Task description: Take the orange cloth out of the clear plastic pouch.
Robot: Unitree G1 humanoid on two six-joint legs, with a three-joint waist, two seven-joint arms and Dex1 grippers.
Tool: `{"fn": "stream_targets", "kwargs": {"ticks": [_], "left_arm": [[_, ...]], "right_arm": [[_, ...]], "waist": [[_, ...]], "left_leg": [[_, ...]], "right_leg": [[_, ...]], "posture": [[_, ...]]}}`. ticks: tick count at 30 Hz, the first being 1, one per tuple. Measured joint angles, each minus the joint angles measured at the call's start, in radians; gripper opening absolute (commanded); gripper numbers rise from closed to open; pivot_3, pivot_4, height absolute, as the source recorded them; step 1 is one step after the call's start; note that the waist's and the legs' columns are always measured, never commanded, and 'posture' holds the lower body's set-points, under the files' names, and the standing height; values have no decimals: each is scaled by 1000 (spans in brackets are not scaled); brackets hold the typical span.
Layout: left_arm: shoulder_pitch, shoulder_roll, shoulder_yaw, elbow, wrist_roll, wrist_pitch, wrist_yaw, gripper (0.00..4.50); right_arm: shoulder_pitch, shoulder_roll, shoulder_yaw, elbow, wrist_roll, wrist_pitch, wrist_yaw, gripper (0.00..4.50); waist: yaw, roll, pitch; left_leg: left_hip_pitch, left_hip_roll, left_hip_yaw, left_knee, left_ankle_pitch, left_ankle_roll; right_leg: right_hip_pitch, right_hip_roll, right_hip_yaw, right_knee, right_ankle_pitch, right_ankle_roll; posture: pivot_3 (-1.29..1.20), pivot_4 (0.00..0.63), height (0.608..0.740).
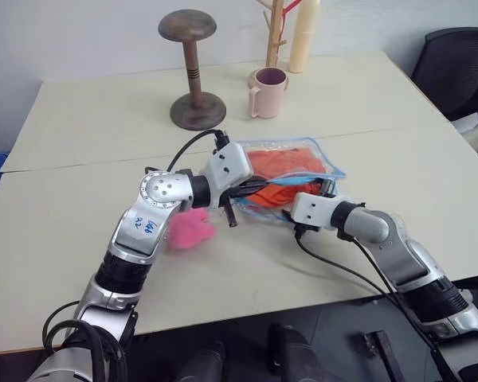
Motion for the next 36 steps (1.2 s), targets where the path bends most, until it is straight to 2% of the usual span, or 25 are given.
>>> {"fn": "stream_targets", "kwargs": {"ticks": [10, 11, 13, 16, 19, 24, 29, 36], "left_arm": [[1, -15, 1, -33, -38, 57, 29, 0], [1, -16, 1, -33, -40, 60, 33, 0], [1, -16, 2, -33, -44, 68, 38, 0], [1, -19, 8, -33, -58, 88, 47, 0], [0, -32, 31, -33, -81, 115, 66, 0], [-9, -86, 74, -31, -133, 181, 121, 0], [-21, -98, 73, -22, -145, 197, 160, 0], [26, -40, -48, 56, 4, 10, 190, 0]], "right_arm": [[-172, 127, 77, 278, -217, -145, -170, 4449], [-184, 138, 77, 308, -222, -157, -183, 4274], [-200, 157, 76, 356, -224, -179, -194, 3828], [-208, 175, 77, 407, -224, -207, -193, 2663], [-207, 180, 77, 423, -223, -226, -181, 1680], [-165, 161, 56, 367, -201, -230, -124, 43], [-53, 110, 27, 173, -172, -174, -16, 12], [113, 11, -63, -216, -70, -76, 161, 12]], "waist": [[-24, -1, -1], [-24, 0, -1], [-24, 0, -2], [-25, 0, -4], [-25, 0, -4], [-20, 0, -4], [-21, 0, -4], [-18, 0, -4]], "left_leg": [[1, 0, 0, 0, 0, 0], [1, 0, 0, 0, 0, 0], [2, 0, 0, 0, 0, 0], [2, 0, 0, 1, 0, 0], [2, 0, 0, 1, 0, 0], [2, 0, 0, 1, 0, 0], [1, 0, 0, 0, 0, 0], [1, 0, 0, 1, 0, 0]], "right_leg": [[1, 0, 0, 1, 0, 0], [1, 0, 0, 1, 0, 0], [1, 0, 0, 2, 0, 0], [1, 0, 0, 2, 0, 0], [1, 0, 1, 2, 0, 0], [1, 0, 0, 2, 0, 0], [1, 0, 0, 5, 0, 0], [1, 0, 1, 1, 0, 0]], "posture": [[0, 150, 740], [0, 150, 740], [0, 150, 740], [0, 150, 740], [0, 150, 740], [0, 150, 740], [0, 150, 740], [0, 150, 740]]}}
